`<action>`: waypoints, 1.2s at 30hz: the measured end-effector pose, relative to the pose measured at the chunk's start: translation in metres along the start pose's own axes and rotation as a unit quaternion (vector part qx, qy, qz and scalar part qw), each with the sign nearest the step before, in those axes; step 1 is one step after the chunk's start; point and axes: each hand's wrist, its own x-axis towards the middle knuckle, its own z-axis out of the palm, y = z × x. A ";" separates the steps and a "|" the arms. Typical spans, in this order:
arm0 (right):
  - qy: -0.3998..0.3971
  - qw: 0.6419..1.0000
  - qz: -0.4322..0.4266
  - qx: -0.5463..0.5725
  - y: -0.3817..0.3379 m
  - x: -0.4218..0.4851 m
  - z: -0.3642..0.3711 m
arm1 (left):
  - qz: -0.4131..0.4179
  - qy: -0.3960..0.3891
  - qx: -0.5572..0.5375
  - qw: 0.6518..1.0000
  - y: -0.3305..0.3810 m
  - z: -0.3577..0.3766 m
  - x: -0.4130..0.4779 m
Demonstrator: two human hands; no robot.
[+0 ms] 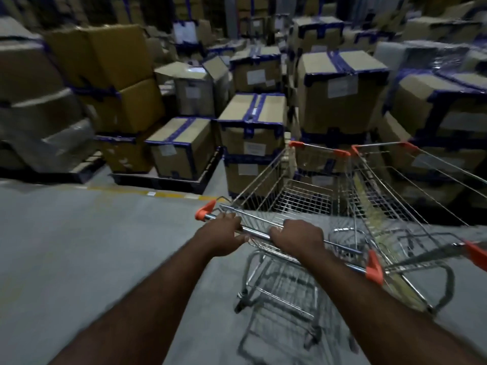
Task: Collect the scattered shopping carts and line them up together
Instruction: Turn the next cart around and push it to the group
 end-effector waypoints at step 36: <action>0.007 0.597 -0.801 0.032 -0.716 -0.574 -0.049 | -0.678 0.237 0.019 0.695 -0.283 -0.083 -0.875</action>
